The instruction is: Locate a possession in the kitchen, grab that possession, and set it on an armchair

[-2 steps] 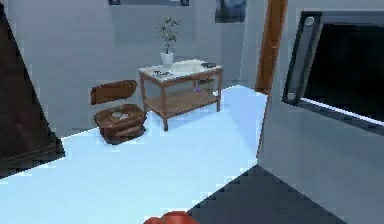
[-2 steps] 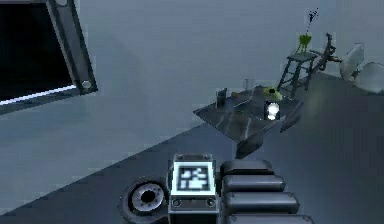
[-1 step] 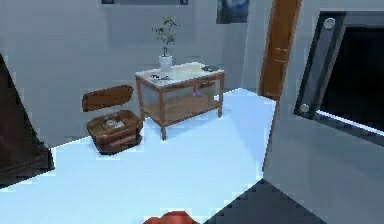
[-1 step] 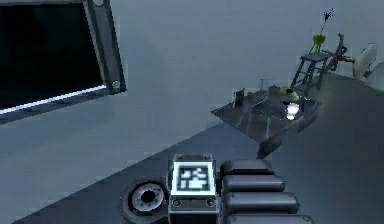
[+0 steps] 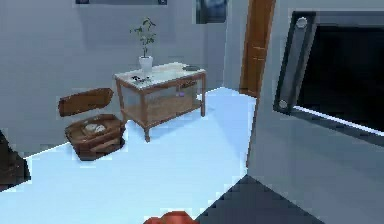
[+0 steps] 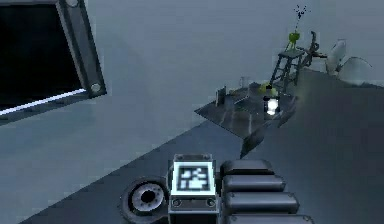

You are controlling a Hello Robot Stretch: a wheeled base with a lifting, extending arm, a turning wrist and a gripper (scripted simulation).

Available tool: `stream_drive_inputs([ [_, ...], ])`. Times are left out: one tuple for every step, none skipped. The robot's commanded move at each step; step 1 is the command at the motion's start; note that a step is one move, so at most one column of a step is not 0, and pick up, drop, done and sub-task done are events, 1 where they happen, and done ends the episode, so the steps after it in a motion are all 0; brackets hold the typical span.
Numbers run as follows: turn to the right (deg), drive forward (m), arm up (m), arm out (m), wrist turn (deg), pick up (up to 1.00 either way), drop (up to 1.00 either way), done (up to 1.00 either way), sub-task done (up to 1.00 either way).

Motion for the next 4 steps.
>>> stream_drive_inputs([
  [0.0,1.0,0.0,0.0,0.0,0.0,0.0,0.0,0.0],
  [3.0,0.0,0.0,0.0,0.0,0.0,0.0,0.0,0.0],
  [-27.0,0.0,0.0,0.0,0.0,0.0,0.0,0.0,0.0],
  [0.0,0.15,0.0,0.0,0.0,0.0,0.0,0.0,0.0],
])
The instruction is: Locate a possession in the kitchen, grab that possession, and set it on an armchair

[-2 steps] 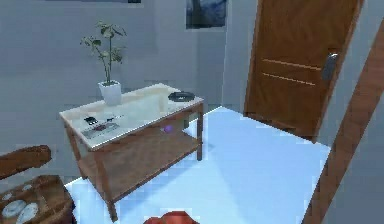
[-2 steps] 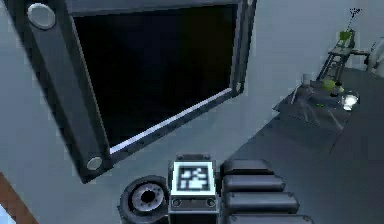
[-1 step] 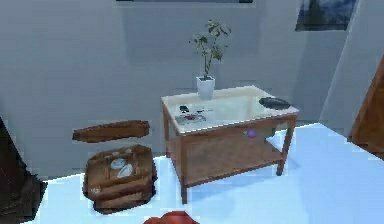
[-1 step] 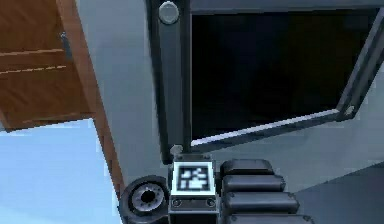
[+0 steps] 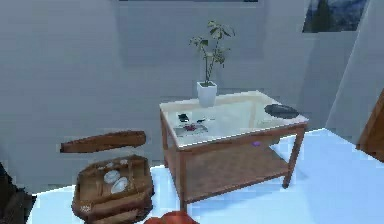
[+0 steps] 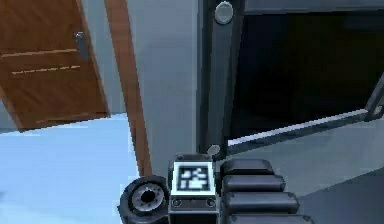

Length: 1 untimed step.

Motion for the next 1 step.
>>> stream_drive_inputs([
  [24.0,0.0,0.0,0.0,0.0,0.0,0.0,0.0,0.0],
])
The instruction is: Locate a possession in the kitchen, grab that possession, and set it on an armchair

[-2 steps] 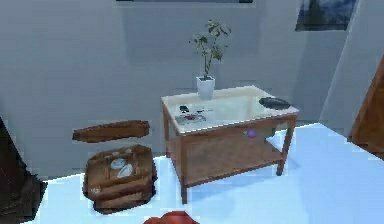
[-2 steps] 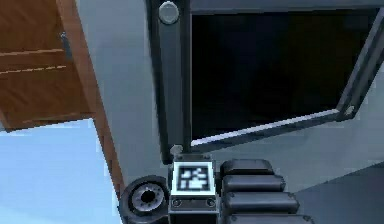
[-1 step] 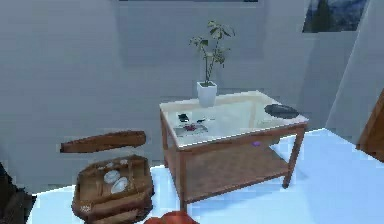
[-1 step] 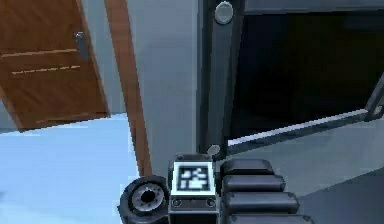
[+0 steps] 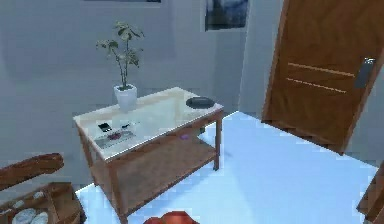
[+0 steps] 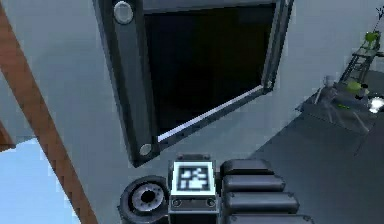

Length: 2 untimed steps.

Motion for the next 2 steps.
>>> stream_drive_inputs([
  [0.0,0.45,0.0,0.0,0.0,0.0,0.0,0.0,0.0],
  [33.0,0.0,0.0,0.0,0.0,0.0,0.0,0.0,0.0],
])
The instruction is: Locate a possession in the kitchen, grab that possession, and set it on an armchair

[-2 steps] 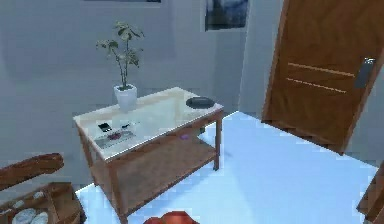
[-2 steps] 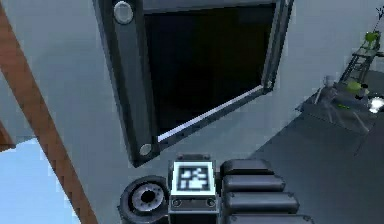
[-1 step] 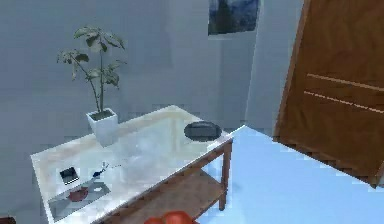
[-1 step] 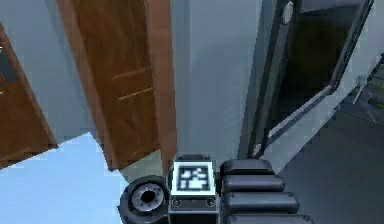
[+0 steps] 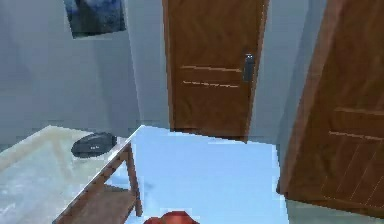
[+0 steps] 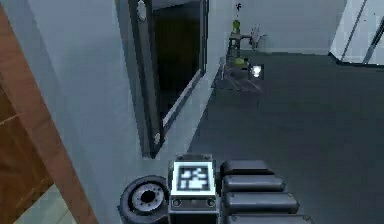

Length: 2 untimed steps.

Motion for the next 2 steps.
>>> stream_drive_inputs([
  [0.0,0.6,0.0,0.0,0.0,0.0,0.0,0.0,0.0],
  [45.0,0.0,0.0,0.0,0.0,0.0,0.0,0.0,0.0],
])
